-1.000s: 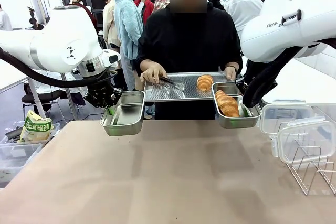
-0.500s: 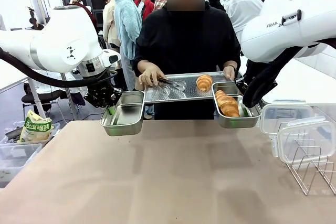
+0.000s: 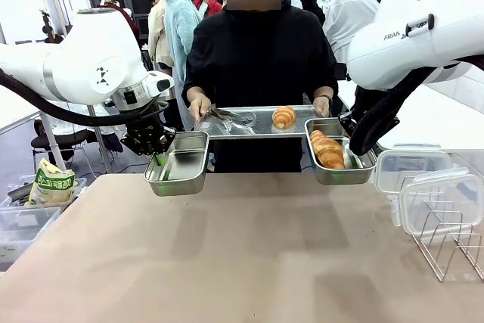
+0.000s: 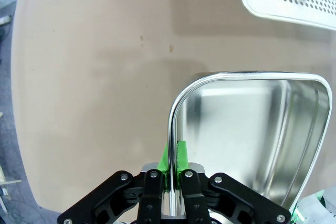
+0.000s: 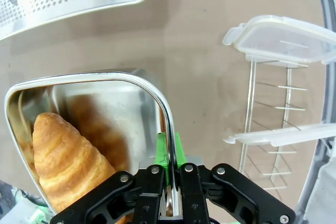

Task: Place the bread in airtight containers.
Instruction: Once an object is inside an Airtight Container , place the container in the center of the table.

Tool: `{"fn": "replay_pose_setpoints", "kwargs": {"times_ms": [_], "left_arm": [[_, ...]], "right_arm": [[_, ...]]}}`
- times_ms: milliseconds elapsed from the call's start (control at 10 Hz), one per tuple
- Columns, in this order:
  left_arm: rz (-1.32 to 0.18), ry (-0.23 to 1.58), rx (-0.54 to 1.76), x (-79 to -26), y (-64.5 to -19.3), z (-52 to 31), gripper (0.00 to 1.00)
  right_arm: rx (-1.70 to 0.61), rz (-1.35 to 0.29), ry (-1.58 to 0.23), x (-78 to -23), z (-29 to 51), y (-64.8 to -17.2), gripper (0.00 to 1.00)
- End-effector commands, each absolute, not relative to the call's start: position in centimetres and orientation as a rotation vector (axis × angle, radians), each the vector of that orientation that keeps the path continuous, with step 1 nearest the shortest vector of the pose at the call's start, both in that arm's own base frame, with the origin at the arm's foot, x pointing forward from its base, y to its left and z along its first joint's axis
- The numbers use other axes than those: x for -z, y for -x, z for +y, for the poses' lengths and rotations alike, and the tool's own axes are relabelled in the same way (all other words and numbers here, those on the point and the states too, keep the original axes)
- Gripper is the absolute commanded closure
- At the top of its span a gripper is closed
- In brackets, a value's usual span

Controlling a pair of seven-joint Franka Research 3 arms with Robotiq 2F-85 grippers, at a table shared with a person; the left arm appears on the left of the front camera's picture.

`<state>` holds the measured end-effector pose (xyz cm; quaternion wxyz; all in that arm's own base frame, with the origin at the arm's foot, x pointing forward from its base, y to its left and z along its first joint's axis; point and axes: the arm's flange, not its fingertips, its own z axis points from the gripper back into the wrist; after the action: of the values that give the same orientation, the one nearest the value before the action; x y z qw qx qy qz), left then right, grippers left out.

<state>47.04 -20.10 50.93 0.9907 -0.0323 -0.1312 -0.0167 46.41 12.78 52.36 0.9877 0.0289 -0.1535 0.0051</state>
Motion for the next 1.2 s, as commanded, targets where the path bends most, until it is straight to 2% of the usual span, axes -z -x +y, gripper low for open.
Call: {"fn": "replay_pose_setpoints", "kwargs": {"times_ms": [0,200,500,700,1100], "left_arm": [[-0.269,0.068,0.033,-51.3,-47.1,-20.0,1.00],[-0.269,0.068,0.033,-51.3,-47.1,-20.0,1.00],[-0.269,0.068,0.033,-51.3,-47.1,-20.0,1.00],[-0.269,0.068,0.033,-51.3,-47.1,-20.0,1.00],[-0.269,0.068,0.033,-51.3,-47.1,-20.0,1.00]], "right_arm": [[-0.009,-0.325,-0.064,-52.7,12.7,-46.4,1.00],[0.011,-0.313,0.002,-52.7,11.9,-44.7,1.00],[0.050,-0.144,-0.112,-43.9,11.3,-48.1,1.00],[0.033,-0.061,-0.169,-39.6,12.3,-48.3,1.00],[-0.024,-0.034,-0.045,-36.2,13.2,-48.5,1.00]]}}
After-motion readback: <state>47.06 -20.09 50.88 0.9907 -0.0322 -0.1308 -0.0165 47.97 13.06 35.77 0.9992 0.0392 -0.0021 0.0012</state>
